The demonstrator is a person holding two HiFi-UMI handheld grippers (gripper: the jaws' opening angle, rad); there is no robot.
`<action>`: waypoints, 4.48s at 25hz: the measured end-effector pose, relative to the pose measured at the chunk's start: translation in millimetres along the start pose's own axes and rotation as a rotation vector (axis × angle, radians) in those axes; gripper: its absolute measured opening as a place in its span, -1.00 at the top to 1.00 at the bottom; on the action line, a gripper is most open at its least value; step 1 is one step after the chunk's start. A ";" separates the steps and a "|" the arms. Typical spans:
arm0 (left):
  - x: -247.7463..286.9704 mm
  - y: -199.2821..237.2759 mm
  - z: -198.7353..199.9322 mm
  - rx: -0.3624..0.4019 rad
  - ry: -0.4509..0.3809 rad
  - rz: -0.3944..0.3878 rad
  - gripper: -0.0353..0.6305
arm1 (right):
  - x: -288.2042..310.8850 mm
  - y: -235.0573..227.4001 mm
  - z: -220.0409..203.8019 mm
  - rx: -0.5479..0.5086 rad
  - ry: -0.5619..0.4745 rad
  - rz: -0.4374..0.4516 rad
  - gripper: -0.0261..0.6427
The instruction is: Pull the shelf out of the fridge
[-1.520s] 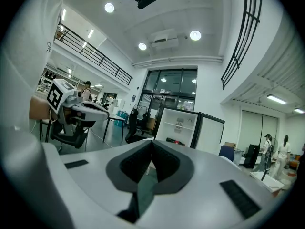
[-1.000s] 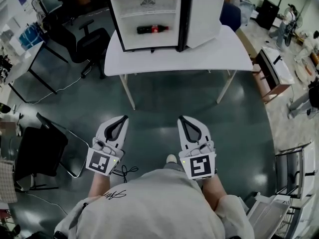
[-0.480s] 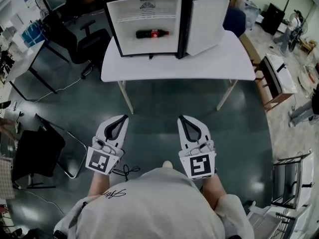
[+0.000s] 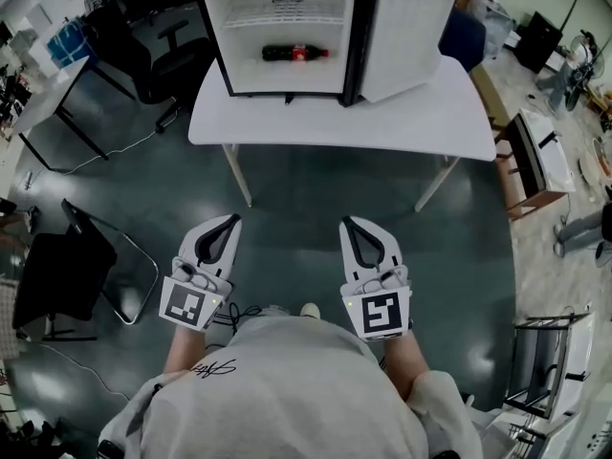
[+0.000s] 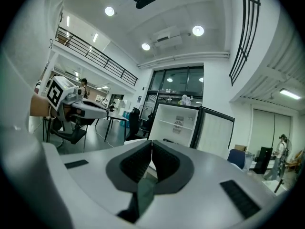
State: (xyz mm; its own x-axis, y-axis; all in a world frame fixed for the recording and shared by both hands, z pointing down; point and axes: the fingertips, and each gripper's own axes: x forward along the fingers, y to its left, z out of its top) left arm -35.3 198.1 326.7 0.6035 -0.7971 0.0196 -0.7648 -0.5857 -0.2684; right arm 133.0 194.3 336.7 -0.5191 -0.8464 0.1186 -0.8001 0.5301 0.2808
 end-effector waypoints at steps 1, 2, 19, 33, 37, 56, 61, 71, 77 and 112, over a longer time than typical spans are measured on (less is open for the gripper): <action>-0.5 -0.1 -2.2 0.000 0.010 0.000 0.88 | 0.8 0.9 -0.1 -0.002 -0.005 0.006 0.89; -0.7 -0.1 -2.7 -0.006 0.022 0.004 0.88 | 0.9 1.6 0.3 -0.002 -0.010 0.011 0.89; 9.5 12.3 2.4 0.017 -0.004 0.011 0.88 | 12.3 -12.1 3.4 -0.007 -0.011 0.005 0.89; 4.1 18.1 -4.0 0.012 0.018 0.045 0.88 | 21.1 -5.8 -0.4 0.006 -0.012 0.042 0.89; 10.3 22.6 -4.0 0.010 0.010 0.043 0.88 | 24.0 -10.0 -2.1 0.007 -0.005 0.034 0.89; 71.5 74.0 -14.7 0.020 -0.028 0.006 0.88 | 86.2 -49.5 -0.7 -0.007 -0.016 -0.031 0.89; 87.6 92.0 -17.2 0.015 -0.039 0.004 0.88 | 104.9 -55.3 -1.2 -0.006 -0.007 -0.037 0.89; 123.6 126.6 -32.2 0.007 -0.024 -0.008 0.88 | 153.9 -73.6 -1.3 0.002 -0.004 -0.038 0.89; 144.5 148.9 -35.9 -0.002 -0.026 -0.011 0.88 | 177.3 -87.5 -2.2 0.008 0.007 -0.047 0.89; 261.2 280.1 -65.5 -0.002 -0.024 -0.075 0.88 | 337.7 -145.8 6.9 0.023 0.031 -0.095 0.89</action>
State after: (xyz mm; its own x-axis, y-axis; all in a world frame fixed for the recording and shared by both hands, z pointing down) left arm -106.7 -183.7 319.8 0.6643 -0.7472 0.0168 -0.7177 -0.6440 -0.2649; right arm 72.3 -168.4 329.2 -0.4309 -0.8941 0.1218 -0.8524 0.4476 0.2702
